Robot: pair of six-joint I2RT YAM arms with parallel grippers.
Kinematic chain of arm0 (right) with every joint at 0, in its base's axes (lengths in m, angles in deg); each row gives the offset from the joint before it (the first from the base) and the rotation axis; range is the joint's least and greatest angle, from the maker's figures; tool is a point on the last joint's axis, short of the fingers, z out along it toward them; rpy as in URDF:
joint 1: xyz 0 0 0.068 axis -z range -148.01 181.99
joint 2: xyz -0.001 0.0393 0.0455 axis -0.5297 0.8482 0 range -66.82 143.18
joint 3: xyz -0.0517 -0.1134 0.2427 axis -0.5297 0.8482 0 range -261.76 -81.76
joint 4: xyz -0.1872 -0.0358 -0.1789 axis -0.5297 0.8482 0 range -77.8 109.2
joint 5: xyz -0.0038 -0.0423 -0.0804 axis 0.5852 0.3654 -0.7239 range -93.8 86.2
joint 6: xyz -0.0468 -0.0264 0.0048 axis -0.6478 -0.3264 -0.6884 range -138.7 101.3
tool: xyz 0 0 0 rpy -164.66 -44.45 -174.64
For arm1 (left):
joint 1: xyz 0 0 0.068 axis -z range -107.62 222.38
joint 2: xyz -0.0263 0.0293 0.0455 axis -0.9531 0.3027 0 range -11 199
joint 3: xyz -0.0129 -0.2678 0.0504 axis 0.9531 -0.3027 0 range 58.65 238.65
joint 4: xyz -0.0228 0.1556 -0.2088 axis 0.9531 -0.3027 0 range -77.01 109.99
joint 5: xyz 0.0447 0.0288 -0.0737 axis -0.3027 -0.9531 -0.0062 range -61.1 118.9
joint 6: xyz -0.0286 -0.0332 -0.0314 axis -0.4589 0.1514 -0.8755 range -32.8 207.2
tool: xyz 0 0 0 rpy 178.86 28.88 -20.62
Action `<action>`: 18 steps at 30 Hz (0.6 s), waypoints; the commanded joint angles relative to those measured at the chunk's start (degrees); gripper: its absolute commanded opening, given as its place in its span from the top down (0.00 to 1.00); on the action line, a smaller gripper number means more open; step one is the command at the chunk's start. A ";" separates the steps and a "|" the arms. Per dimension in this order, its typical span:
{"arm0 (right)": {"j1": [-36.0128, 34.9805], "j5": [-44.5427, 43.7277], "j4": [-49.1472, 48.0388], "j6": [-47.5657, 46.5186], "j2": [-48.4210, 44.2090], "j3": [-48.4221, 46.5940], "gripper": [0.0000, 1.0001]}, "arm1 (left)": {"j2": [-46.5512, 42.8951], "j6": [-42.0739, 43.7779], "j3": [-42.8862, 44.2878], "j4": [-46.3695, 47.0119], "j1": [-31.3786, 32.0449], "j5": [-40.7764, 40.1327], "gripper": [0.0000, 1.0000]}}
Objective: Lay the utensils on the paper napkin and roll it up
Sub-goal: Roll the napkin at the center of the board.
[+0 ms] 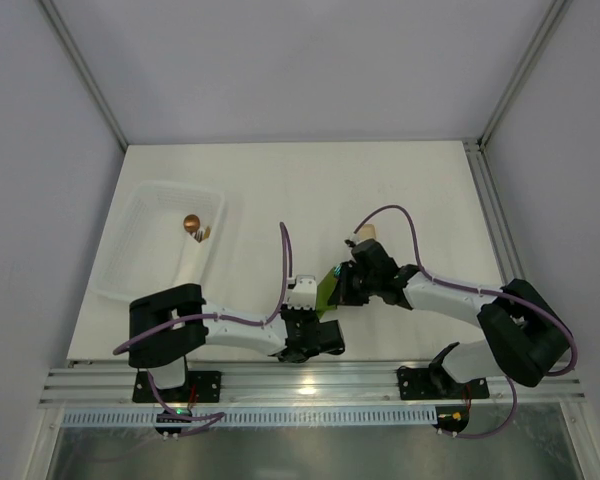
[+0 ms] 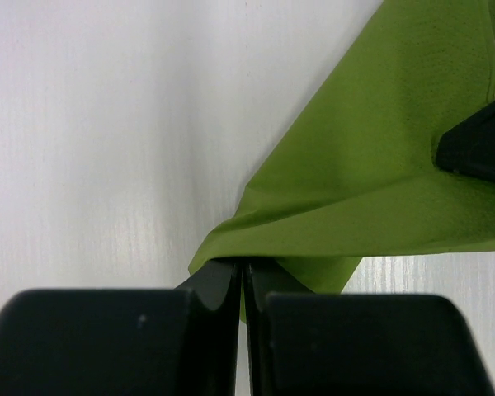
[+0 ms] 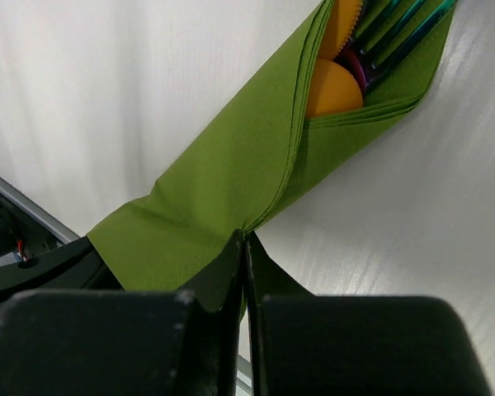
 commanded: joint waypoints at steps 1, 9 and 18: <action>0.09 -2.55 0.45 -1.38 -2.14 0.64 0.97 | 4.45 -2.66 -2.82 -1.85 -1.00 8.19 1.00; -0.26 -2.81 0.28 -1.38 -3.20 1.09 0.96 | 5.06 -2.39 -2.64 -1.68 -1.44 8.63 1.00; -0.87 -5.27 -1.56 -1.12 -0.83 3.02 0.96 | 2.43 -1.34 -3.43 -1.67 -1.00 6.35 1.00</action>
